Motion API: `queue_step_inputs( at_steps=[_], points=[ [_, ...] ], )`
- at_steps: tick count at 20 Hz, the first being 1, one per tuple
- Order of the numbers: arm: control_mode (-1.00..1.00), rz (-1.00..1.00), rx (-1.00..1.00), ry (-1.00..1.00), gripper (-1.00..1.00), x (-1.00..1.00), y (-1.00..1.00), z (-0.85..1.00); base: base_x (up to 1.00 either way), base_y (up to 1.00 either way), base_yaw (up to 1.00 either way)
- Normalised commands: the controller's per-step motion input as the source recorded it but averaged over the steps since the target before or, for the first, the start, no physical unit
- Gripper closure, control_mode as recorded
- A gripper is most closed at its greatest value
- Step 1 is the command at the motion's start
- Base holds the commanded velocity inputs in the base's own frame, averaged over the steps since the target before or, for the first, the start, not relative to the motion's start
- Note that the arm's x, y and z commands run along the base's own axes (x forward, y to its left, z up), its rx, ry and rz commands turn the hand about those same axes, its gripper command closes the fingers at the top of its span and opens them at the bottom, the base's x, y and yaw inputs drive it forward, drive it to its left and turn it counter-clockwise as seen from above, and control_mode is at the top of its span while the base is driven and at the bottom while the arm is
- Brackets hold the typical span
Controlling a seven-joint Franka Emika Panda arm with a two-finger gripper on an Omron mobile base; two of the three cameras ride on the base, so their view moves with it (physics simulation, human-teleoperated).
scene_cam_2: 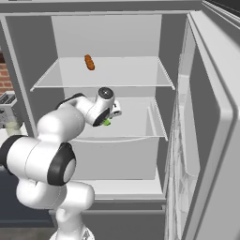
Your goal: Grab a lemon wedge from the fridge and one ice cube from the ice bowl, and put them in the glass of lemonade.
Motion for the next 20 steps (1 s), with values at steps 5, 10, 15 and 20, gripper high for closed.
queue_step_inputs(
  at_steps=[5,10,15,20],
  points=[
    [-1.0,0.0,0.0,0.0,-1.0,0.02,-0.18,-0.03,0.0,0.0,0.0],
    [-1.0,0.0,0.0,0.0,-1.0,0.2,-0.16,0.0,0.0,0.0,0.0],
    [-1.0,0.0,0.0,0.01,-1.0,0.27,-0.01,-0.09,0.0,0.0,0.0],
    [-1.0,0.0,0.0,0.07,-1.0,0.0,0.0,-0.25,0.0,0.0,0.0]
  ],
)
